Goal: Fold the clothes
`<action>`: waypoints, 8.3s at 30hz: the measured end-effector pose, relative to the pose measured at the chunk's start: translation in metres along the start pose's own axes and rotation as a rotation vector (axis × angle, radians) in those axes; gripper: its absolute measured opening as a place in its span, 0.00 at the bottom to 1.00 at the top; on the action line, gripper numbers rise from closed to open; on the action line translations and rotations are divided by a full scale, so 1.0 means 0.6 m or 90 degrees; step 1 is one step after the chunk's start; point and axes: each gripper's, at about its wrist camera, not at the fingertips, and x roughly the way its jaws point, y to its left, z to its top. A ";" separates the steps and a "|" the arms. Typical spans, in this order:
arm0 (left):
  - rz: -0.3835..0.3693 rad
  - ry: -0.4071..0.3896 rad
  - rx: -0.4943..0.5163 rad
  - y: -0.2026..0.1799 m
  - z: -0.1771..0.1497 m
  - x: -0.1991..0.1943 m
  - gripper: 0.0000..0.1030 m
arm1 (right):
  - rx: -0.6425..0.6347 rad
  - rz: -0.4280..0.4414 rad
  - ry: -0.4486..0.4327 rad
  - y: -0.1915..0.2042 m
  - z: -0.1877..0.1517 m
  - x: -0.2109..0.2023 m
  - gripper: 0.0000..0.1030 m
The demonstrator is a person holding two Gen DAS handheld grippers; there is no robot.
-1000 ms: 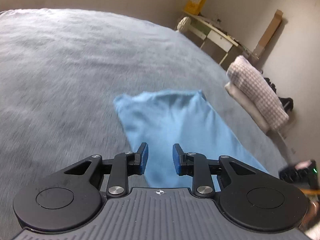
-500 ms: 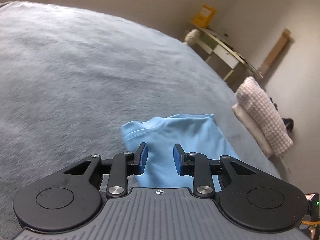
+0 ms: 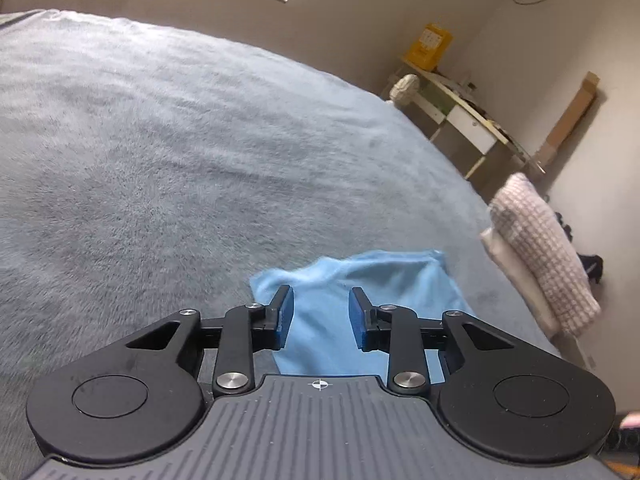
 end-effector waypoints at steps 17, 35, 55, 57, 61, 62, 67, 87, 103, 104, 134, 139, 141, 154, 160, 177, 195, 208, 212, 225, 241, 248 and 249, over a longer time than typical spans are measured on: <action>-0.058 0.134 0.143 -0.134 -0.129 -0.053 0.29 | 0.159 -0.266 -0.342 -0.083 -0.048 -0.250 0.06; -0.046 0.249 0.261 -0.191 -0.222 -0.046 0.30 | 0.052 -0.202 -0.206 -0.030 -0.040 -0.194 0.05; -0.080 0.252 0.199 -0.171 -0.200 -0.081 0.30 | -0.062 -0.197 -0.023 0.013 -0.018 -0.116 0.07; -0.093 0.227 0.184 -0.167 -0.185 -0.088 0.30 | -0.069 -0.188 0.005 0.019 -0.024 -0.122 0.07; -0.106 0.181 0.157 -0.161 -0.154 -0.093 0.31 | -0.105 -0.166 -0.010 0.045 -0.011 -0.157 0.07; -0.098 0.173 0.153 -0.160 -0.146 -0.087 0.31 | -0.103 -0.162 -0.030 0.047 -0.001 -0.167 0.07; -0.040 0.161 0.153 -0.149 -0.139 -0.062 0.31 | -0.063 -0.153 -0.115 0.030 0.061 -0.172 0.07; -0.008 0.180 0.130 -0.122 -0.127 -0.055 0.31 | 0.017 -0.166 -0.251 -0.043 0.182 -0.151 0.08; 0.101 0.221 0.104 -0.113 -0.066 0.023 0.32 | -0.053 -0.244 -0.202 0.012 0.277 -0.066 0.34; 0.105 0.222 0.100 -0.114 -0.065 0.024 0.32 | -0.070 -0.245 -0.182 0.019 0.280 -0.055 0.34; 0.160 0.246 0.125 -0.147 -0.066 0.038 0.33 | 0.056 -0.181 -0.129 0.009 0.219 -0.077 0.30; 0.163 0.246 0.128 -0.153 -0.067 0.037 0.33 | 0.081 -0.264 -0.175 -0.013 0.198 -0.113 0.29; 0.164 0.246 0.129 -0.154 -0.069 0.039 0.33 | 0.080 -0.272 -0.203 -0.010 0.189 -0.130 0.29; 0.167 0.243 0.134 -0.156 -0.072 0.043 0.33 | 0.114 -0.278 -0.199 -0.026 0.096 -0.167 0.08; 0.174 0.242 0.139 -0.158 -0.076 0.046 0.33 | 0.052 -0.245 -0.224 0.014 0.067 -0.194 0.09; 0.193 0.233 0.147 -0.160 -0.082 0.044 0.35 | 0.021 -0.241 -0.179 0.057 0.031 -0.152 0.00; 0.201 0.228 0.153 -0.167 -0.083 0.040 0.38 | 0.009 -0.186 -0.049 0.071 0.010 -0.070 0.00; 0.207 0.229 0.156 -0.169 -0.082 0.042 0.40 | -0.006 -0.185 0.063 0.079 -0.020 -0.039 0.01; 0.207 0.229 0.154 -0.169 -0.081 0.041 0.40 | -0.036 -0.175 0.044 0.102 -0.015 -0.049 0.01; 0.211 0.229 0.155 -0.169 -0.082 0.040 0.41 | 0.028 -0.221 -0.087 0.061 0.029 -0.100 0.01; 0.215 0.228 0.159 -0.168 -0.086 0.042 0.42 | 0.021 -0.292 -0.170 0.057 0.067 -0.126 0.02; 0.214 0.229 0.158 -0.168 -0.085 0.043 0.42 | 0.027 -0.315 -0.153 0.044 0.074 -0.112 0.02; 0.214 0.229 0.158 -0.168 -0.086 0.043 0.42 | 0.030 -0.327 -0.157 0.042 0.075 -0.114 0.02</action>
